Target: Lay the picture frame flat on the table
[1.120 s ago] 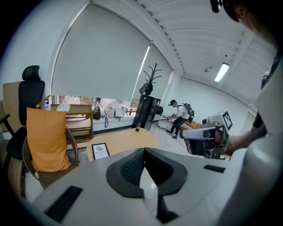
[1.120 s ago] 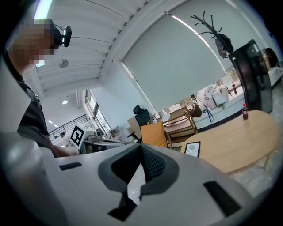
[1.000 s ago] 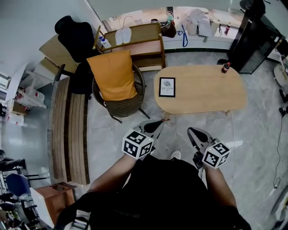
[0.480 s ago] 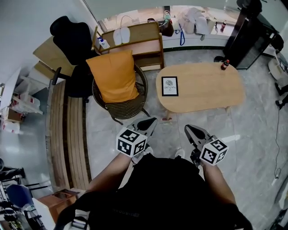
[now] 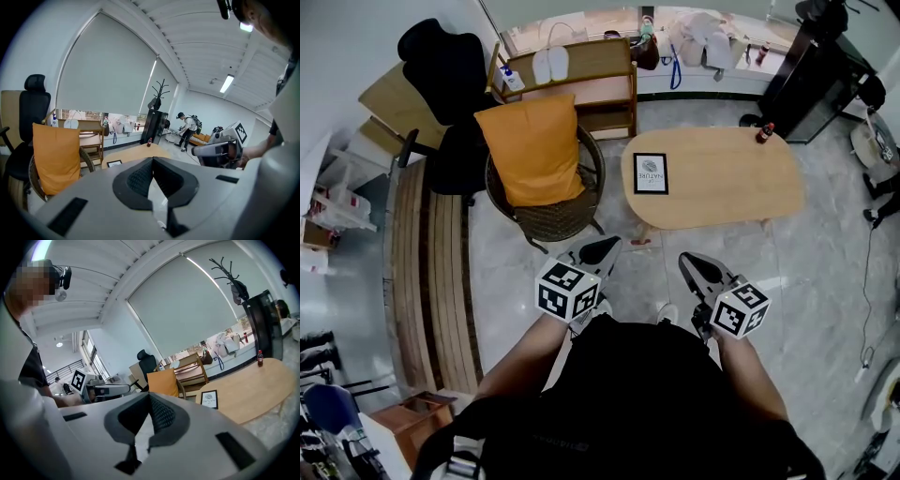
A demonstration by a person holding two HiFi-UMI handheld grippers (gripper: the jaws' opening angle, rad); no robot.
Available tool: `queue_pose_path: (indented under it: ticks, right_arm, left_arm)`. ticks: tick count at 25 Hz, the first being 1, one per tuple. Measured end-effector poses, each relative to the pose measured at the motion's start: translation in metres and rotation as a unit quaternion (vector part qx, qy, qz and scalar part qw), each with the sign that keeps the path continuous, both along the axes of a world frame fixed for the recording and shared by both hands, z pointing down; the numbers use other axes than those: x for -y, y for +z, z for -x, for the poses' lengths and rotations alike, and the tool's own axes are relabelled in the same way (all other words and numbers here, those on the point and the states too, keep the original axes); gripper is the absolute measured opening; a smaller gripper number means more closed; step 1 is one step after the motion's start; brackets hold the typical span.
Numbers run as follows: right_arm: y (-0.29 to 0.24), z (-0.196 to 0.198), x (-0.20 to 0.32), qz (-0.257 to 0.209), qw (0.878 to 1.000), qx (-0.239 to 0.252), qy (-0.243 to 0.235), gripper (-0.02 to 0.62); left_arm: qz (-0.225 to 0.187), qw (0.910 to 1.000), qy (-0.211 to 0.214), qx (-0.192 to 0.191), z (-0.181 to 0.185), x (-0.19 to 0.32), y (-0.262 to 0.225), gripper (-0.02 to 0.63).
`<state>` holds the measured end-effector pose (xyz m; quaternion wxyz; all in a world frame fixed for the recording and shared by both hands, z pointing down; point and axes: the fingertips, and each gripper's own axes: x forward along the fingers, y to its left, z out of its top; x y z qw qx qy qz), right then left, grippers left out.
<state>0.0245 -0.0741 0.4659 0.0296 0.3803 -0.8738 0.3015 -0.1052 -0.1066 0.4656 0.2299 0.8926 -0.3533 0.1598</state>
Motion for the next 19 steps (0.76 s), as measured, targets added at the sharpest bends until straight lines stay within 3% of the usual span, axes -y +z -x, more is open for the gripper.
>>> queue_pose_path:
  ticks: [19]
  right_arm:
    - [0.001, -0.002, -0.012, 0.000, 1.000, -0.004, 0.011, 0.002]
  left_arm:
    - [-0.008, 1.0000, 0.001, -0.006, 0.002, -0.006, -0.007, 0.005]
